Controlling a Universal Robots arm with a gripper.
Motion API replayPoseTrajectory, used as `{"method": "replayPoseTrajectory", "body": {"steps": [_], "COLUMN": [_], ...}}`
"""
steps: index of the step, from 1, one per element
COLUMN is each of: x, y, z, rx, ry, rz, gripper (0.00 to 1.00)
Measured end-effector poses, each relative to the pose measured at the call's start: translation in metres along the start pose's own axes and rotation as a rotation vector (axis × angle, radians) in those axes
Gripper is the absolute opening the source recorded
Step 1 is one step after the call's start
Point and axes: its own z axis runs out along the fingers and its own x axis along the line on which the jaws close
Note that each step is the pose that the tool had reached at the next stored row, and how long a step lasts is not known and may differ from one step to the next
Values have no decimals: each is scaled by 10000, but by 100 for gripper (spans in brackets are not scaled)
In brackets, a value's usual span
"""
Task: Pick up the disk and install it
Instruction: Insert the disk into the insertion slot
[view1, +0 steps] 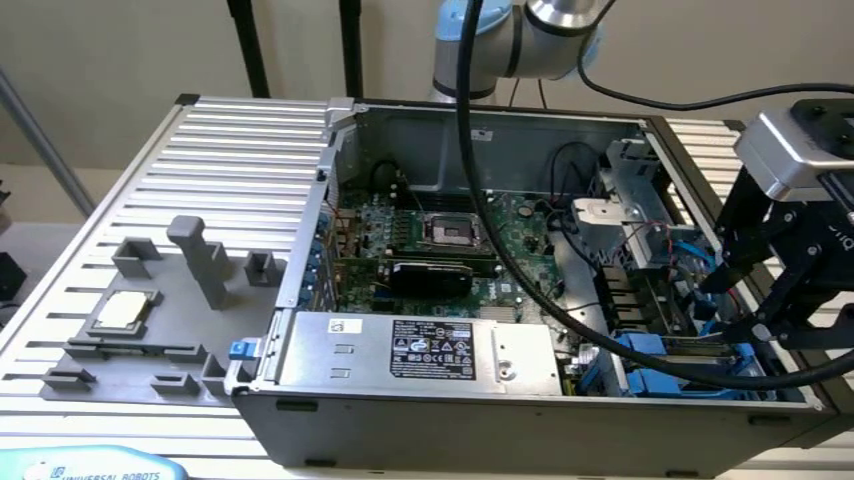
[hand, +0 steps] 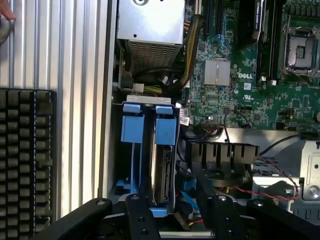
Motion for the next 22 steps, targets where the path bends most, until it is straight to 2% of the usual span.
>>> {"method": "replayPoseTrajectory", "body": {"steps": [8,18,22], "x": [-37,-105,-145], "y": [-99,-107,-96], "z": [31,202,219], "rx": [0,-7,-16], "ry": [-3,1,2], "rz": [-11,-80,-178], "gripper": [49,49,56]}}
